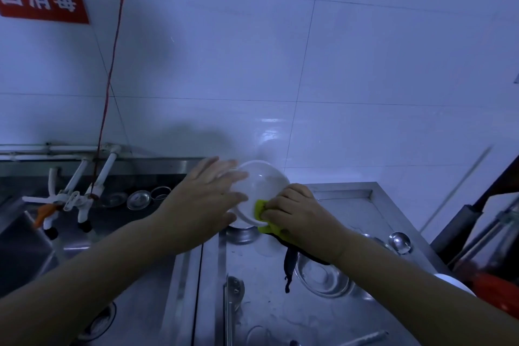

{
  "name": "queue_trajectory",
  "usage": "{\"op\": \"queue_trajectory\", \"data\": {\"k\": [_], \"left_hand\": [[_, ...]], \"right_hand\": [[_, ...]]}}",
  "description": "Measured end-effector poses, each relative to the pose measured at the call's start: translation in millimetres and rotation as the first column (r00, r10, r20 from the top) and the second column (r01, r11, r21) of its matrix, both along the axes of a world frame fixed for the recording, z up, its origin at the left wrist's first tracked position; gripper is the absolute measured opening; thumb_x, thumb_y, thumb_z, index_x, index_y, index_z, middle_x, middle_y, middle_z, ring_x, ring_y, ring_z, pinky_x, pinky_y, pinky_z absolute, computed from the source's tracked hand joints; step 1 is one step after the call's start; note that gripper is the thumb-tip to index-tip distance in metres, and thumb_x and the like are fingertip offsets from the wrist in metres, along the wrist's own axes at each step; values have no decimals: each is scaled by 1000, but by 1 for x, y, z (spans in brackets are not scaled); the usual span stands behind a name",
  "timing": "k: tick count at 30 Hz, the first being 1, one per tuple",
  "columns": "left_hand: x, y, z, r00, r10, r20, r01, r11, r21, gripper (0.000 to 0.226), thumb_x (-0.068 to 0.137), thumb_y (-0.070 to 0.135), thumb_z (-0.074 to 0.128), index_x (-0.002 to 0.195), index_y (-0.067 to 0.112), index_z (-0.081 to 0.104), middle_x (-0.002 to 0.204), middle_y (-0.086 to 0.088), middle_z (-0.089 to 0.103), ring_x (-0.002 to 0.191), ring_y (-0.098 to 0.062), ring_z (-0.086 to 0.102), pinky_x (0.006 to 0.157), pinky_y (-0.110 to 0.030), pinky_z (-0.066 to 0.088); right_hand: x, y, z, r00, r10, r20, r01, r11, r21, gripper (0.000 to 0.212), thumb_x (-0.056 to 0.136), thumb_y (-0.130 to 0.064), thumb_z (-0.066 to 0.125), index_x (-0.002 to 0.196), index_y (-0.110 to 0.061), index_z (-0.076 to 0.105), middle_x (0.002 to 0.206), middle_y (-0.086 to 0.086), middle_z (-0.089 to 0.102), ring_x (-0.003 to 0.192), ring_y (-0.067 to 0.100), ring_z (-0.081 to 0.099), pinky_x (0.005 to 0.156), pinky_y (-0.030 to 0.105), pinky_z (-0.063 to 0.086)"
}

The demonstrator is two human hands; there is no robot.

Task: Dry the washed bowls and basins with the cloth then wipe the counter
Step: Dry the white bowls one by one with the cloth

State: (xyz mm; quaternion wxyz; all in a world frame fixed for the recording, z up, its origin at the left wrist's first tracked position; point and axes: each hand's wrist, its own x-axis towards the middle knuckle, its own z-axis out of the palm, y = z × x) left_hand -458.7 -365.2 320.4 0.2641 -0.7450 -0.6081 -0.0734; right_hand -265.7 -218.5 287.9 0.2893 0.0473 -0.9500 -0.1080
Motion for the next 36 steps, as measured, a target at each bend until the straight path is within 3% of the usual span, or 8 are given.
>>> {"op": "queue_trajectory", "data": {"k": [5, 8, 10, 13, 16, 25, 30, 36], "left_hand": [[5, 5, -2, 989, -145, 26, 147, 985, -93, 24, 59, 19, 81, 76, 30, 68, 76, 14, 68, 77, -9, 66, 101, -33, 41], [0, -2, -8, 878, -35, 477, 86, 993, -85, 16, 72, 15, 74, 75, 27, 65, 72, 14, 64, 69, -7, 62, 68, -24, 50], [3, -5, -15, 464, 116, 878, 50, 986, -157, 17, 83, 12, 67, 73, 25, 63, 69, 10, 63, 66, -3, 58, 62, -19, 45], [23, 1, -24, -185, 120, 975, 115, 988, -99, 7, 79, 16, 65, 84, 13, 69, 80, -1, 70, 73, -11, 63, 65, -18, 50], [43, 13, -28, -472, 47, 880, 106, 994, 4, 27, 74, 20, 61, 92, 1, 67, 88, -16, 71, 78, -22, 65, 68, -27, 53], [56, 21, -19, -468, -18, 884, 176, 978, 113, 22, 89, 0, 48, 100, 0, 67, 95, -18, 71, 84, -22, 67, 73, -25, 54], [51, 21, -16, -513, -45, 857, 153, 978, 142, 25, 82, 2, 52, 102, 1, 67, 97, -18, 71, 85, -23, 68, 71, -26, 55], [38, 23, -19, -677, -110, 727, 82, 971, 224, 30, 75, 9, 54, 101, 0, 66, 98, -15, 71, 87, -22, 67, 71, -26, 56]], "right_hand": [[3, 1, 1, 999, -12, 31, 11, 1000, 12, 29, 78, -20, 78, 105, -16, 70, 109, 2, 68, 98, 21, 60, 93, 35, 40], [8, 3, 5, 987, -101, -126, 71, 972, -225, 28, 88, -20, 66, 117, -16, 67, 116, -5, 66, 101, 15, 61, 90, 30, 45], [11, -2, 8, 944, -212, -251, 96, 909, -405, 30, 92, -14, 53, 120, -11, 64, 120, -6, 62, 107, 11, 54, 95, 24, 40], [2, -18, 5, 913, -282, -295, 83, 836, -542, 51, 78, 4, 53, 128, -2, 56, 131, 6, 51, 115, 20, 44, 102, 24, 34], [-12, -34, 2, 906, -250, -340, 15, 825, -565, 56, 75, 5, 48, 131, -1, 52, 141, 11, 44, 123, 22, 41, 107, 29, 30], [-18, -32, 8, 874, -273, -403, 103, 913, -395, 30, 93, -24, 49, 113, -21, 70, 132, -5, 57, 116, 24, 50, 94, 39, 36], [-28, -20, 30, 867, -344, -360, -93, 599, -796, 31, 88, -12, 50, 107, -19, 73, 118, -20, 61, 115, 12, 46, 99, 24, 39], [-25, -19, 18, 848, -463, -259, -135, 284, -949, 36, 96, -2, 45, 119, -19, 66, 116, -17, 61, 113, -4, 49, 96, 14, 37]]}}
